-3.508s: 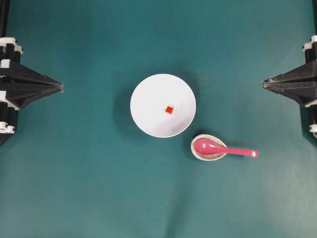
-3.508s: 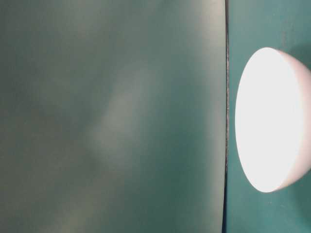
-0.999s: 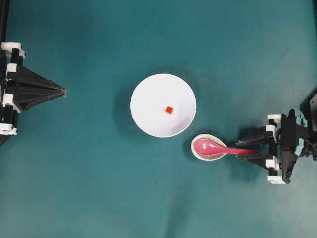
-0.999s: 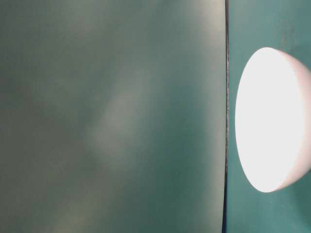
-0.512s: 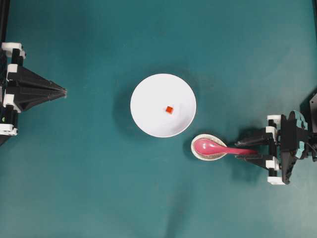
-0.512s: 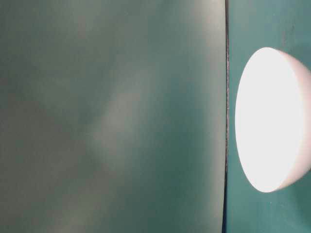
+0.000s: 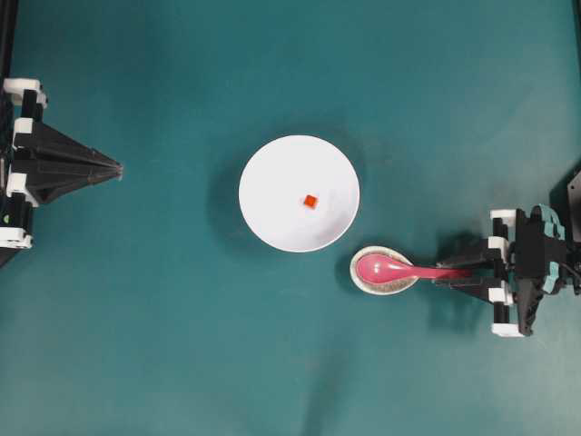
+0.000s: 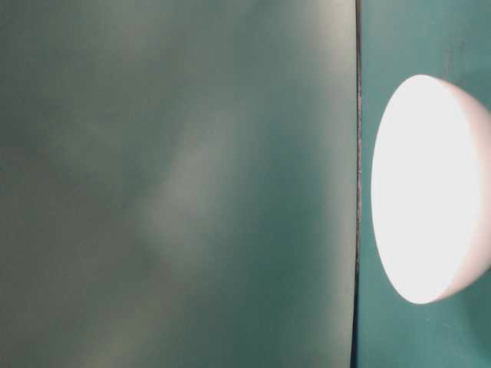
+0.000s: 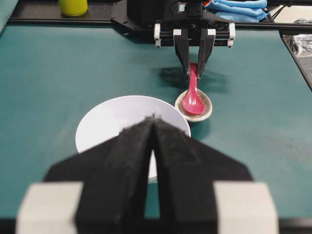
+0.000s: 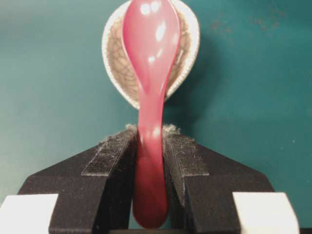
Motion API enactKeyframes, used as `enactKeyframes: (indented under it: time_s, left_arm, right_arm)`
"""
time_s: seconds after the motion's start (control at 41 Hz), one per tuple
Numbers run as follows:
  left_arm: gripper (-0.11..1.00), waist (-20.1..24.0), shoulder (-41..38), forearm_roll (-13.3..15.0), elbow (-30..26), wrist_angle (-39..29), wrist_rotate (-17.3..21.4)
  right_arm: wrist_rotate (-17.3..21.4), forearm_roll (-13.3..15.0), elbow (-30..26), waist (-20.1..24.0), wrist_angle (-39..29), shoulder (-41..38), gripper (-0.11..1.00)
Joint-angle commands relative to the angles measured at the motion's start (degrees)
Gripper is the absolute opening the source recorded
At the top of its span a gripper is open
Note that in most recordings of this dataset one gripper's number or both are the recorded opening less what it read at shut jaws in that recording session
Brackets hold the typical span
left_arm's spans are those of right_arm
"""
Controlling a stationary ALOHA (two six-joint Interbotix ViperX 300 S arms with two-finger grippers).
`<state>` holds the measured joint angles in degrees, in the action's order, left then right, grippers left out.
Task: Grip the spoon and scoop the red block from the bowl with right arm.
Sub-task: 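Lift the spoon and carry it over the white bowl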
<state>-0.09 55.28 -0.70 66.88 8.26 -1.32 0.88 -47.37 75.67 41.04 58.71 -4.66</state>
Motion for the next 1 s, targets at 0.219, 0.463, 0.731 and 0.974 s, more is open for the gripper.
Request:
enactKeyframes:
  time_s: [0.219,0.463,0.731,0.974]
  left_arm:
    - [0.00,0.1,-0.6,-0.1,-1.3,-0.5,0.0]
    - [0.00,0.1,-0.4,-0.2,-1.4,-0.5,0.0]
    - [0.00,0.1,0.0,-0.1,-1.5,-0.5,0.0]
    - [0.00,0.1,0.1,-0.1,-1.6,-0.5,0.0]
  right_arm:
    - [-0.1,0.0,-0.5,0.3,0.9,1.2,0.24]
    - [-4.4,0.0,-2.0,-2.7,0.5,11.0,0.24]
    - [-17.1,-0.1,-7.7,-13.0,-13.6,25.8,0.24]
    - [-27.2,-0.2,-18.5,-27.7,-39.3,33.6,0.24]
